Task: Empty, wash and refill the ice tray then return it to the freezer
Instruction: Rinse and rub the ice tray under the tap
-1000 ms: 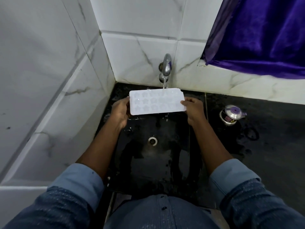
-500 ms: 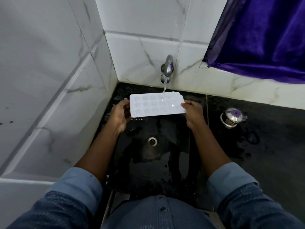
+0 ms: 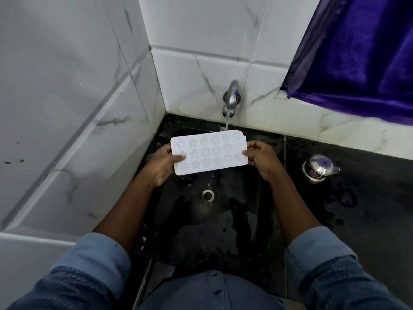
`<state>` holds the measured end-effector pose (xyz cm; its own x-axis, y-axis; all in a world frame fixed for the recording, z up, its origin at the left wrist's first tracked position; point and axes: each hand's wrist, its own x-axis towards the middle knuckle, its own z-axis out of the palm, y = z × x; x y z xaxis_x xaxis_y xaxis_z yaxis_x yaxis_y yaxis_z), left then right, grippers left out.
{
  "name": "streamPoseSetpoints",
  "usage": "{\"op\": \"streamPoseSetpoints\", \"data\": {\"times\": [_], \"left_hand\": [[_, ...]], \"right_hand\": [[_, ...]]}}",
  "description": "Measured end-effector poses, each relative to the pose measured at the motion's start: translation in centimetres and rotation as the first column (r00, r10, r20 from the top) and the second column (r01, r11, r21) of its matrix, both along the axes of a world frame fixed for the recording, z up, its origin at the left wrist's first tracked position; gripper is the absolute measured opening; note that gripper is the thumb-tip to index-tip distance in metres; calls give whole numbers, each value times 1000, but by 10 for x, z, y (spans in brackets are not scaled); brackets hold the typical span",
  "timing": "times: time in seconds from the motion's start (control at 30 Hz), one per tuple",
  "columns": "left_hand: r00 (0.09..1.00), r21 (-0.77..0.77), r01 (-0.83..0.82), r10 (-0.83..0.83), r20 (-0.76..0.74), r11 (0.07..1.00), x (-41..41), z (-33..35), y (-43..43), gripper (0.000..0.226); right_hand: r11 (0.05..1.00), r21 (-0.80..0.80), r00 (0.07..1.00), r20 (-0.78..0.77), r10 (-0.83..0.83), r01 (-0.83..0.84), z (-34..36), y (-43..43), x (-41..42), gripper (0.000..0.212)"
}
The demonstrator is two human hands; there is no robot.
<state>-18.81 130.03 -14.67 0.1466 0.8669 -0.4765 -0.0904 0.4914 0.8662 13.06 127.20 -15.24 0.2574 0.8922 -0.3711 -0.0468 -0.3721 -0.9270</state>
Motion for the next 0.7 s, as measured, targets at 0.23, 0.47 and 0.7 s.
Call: {"op": "streamPoseSetpoints", "data": {"times": [0.23, 0.47, 0.7], "left_hand": [[905, 536, 155, 98, -414, 830, -8, 5, -26, 38], [699, 785, 360, 411, -585, 504, -21, 18, -52, 55], [687, 808, 473, 428, -587, 351, -33, 17, -62, 59]], "right_hand": [[993, 36, 988, -100, 114, -111, 26, 51, 16, 18], [996, -43, 986, 150, 79, -74, 46, 142, -15, 35], [995, -92, 992, -110, -55, 44, 21, 164, -28, 5]]}}
